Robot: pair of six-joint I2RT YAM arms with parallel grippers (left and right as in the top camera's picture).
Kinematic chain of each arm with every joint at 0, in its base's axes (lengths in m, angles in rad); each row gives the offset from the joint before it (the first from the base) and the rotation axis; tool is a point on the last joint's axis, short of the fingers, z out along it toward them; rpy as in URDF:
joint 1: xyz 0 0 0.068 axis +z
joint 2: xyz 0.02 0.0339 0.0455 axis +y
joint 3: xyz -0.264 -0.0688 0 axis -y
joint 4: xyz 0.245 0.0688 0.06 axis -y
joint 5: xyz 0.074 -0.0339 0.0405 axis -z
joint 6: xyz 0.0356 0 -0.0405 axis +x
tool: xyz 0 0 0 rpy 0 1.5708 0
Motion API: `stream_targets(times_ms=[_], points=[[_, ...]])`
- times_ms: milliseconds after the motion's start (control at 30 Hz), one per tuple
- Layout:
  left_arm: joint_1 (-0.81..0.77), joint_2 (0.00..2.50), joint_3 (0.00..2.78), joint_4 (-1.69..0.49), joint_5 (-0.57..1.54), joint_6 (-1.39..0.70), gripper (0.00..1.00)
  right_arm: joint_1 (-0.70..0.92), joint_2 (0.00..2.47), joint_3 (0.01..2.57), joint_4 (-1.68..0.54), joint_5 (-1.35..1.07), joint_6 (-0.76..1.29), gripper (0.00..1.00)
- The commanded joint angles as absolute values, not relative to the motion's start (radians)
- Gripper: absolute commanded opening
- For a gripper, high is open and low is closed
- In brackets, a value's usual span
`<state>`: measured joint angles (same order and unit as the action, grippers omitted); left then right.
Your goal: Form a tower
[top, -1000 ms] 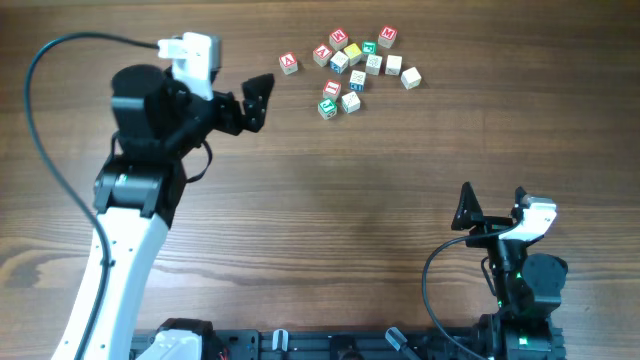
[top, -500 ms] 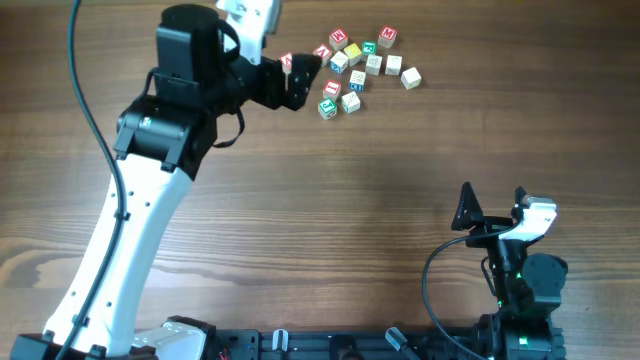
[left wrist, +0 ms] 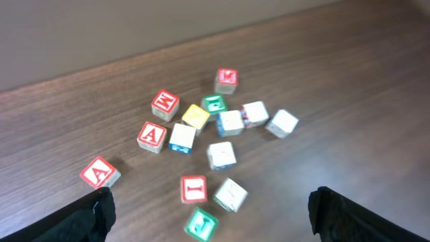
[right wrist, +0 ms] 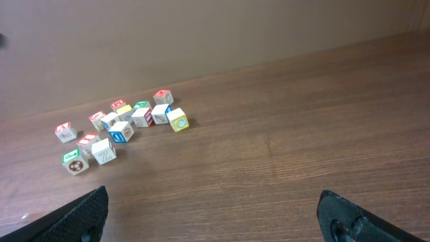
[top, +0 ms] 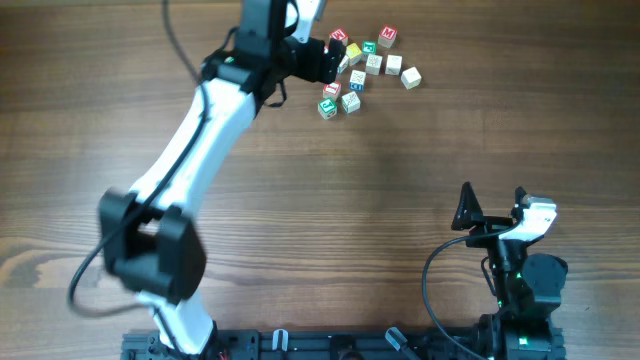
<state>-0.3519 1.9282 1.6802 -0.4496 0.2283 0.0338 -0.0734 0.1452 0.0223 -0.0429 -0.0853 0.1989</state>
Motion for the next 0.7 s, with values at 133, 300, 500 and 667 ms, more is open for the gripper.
stream_targets(times_ms=[133,300,500,667], points=[[-0.357,2.151,1.782,-0.479,0.192,0.057,0.91,-0.070,0.142,0.025,-0.038,-0.080,0.185,1.00],[-0.366,2.244,1.782,-0.474,0.211,0.057,0.88,-0.070,0.142,0.025,-0.038,-0.080,0.184,0.99],[-0.399,2.306,1.781,-0.464,0.212,0.070,0.87,-0.070,0.142,0.025,-0.038,-0.080,0.184,1.00],[-0.399,2.346,1.782,-0.421,0.171,0.071,0.82,-0.070,0.142,0.025,-0.038,-0.080,0.185,1.00]])
